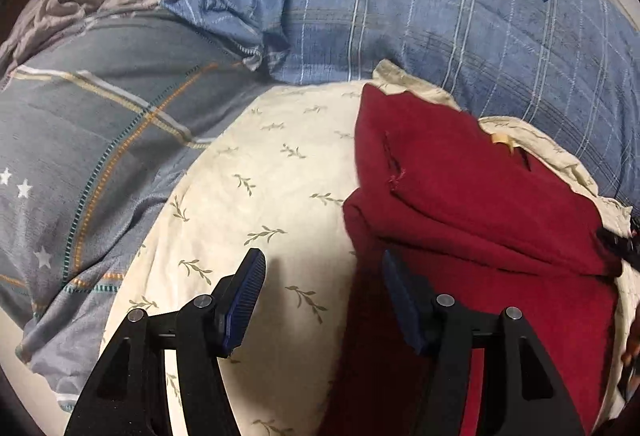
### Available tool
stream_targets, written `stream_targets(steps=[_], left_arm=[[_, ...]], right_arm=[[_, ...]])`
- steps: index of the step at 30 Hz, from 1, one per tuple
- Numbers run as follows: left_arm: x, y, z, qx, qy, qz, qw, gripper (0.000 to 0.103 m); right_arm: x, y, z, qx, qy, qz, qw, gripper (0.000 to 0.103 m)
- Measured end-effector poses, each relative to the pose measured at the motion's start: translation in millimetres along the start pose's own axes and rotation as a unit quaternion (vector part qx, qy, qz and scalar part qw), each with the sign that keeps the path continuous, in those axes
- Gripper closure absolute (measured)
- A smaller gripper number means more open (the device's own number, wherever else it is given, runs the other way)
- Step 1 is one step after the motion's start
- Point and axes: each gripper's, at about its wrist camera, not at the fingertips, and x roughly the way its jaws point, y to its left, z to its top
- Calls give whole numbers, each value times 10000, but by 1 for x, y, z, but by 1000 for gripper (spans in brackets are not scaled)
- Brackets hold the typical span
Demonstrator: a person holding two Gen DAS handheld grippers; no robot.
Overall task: Fold small clothes
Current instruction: 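Press and straighten the folded shirt strip with both tools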
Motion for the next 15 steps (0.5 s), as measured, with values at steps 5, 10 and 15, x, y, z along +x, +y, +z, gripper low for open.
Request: stream_targets(steps=[5,10,15], left_arm=[[-28,-4,-14,56,-148,20,9999,43],[-67,-2,-36,139,-317,35,9994,42],[-90,0,-52,275,-346,124,9989,42]], right_arm=[[-13,-1,-20,-308,82,-402,9987,56],[-58,-2,-35,12,21,278,9996,46],[-90,7,-68,-215,67,561,9982,43]])
